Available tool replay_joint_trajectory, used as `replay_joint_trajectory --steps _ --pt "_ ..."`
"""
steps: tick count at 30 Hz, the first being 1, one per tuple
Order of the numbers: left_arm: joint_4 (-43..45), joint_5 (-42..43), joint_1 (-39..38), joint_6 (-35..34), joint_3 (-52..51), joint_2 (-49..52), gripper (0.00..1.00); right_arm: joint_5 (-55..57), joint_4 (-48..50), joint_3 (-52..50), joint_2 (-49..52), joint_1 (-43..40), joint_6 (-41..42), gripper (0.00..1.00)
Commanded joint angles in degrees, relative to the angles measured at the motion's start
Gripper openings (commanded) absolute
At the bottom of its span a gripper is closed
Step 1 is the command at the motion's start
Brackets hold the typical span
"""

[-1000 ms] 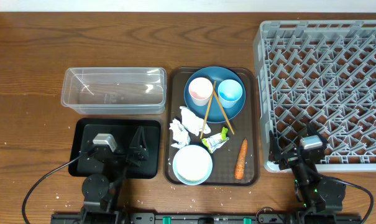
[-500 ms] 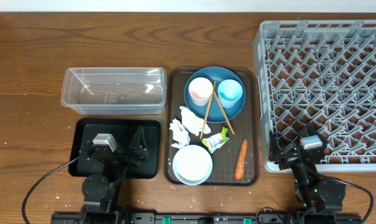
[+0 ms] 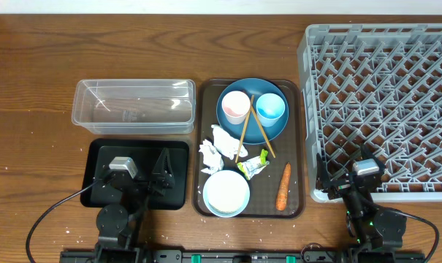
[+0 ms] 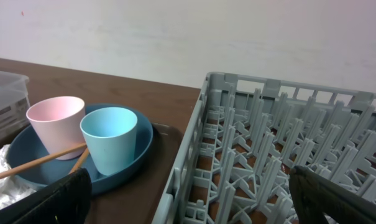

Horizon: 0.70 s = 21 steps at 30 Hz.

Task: Sort waste into correct bins and load items into the dishwasher rack

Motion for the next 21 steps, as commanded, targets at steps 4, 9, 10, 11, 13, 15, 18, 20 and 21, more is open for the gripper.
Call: replay_joint_trajectory --steps 4,9,10,11,13,15,18,20,21 --pt "-2.5 0.8 0.2 1.0 -0.5 -0.3 0.95 0.3 -0.4 -0.1 -0.3 -0.4 -0.3 0.99" --pt "-2.5 0.9 0.2 1.0 -0.5 -0.3 0.95 0.3 -0.4 -0.1 -0.3 -0.4 -0.3 0.99" --pt "-2.5 0.8 0.2 1.0 -0.5 -0.3 0.95 0.3 -0.4 -0.1 -0.3 -0.4 -0.3 0.99" --pt "-2.5 0.8 0.2 1.0 -0.5 -0.3 0.95 0.3 -0.4 -0.1 -0.3 -0.4 -0.3 0.99" --pt "-2.5 0.8 0.2 1.0 -0.5 -0.3 0.95 0.3 -0.4 -0.1 -0.3 -0.4 -0.3 0.99" --pt "-2.5 0.8 0.2 1.0 -0.5 -0.3 0.95 0.3 -0.4 -0.1 -0.3 -0.4 -0.3 0.99" --pt "-2.5 0.8 0.2 1.0 -0.5 -0.3 0.95 0.3 -0.4 -0.1 -0.3 -0.4 -0.3 0.99" --pt "-2.5 0.9 0.2 1.0 -0.5 -0.3 0.95 0.3 -0.4 -0.1 -0.3 -0.4 -0.3 0.99" --pt "-2.5 0.8 0.2 1.0 -0.5 -0.3 0.95 0.3 -0.4 -0.1 -0.3 -0.4 -0.3 0.99"
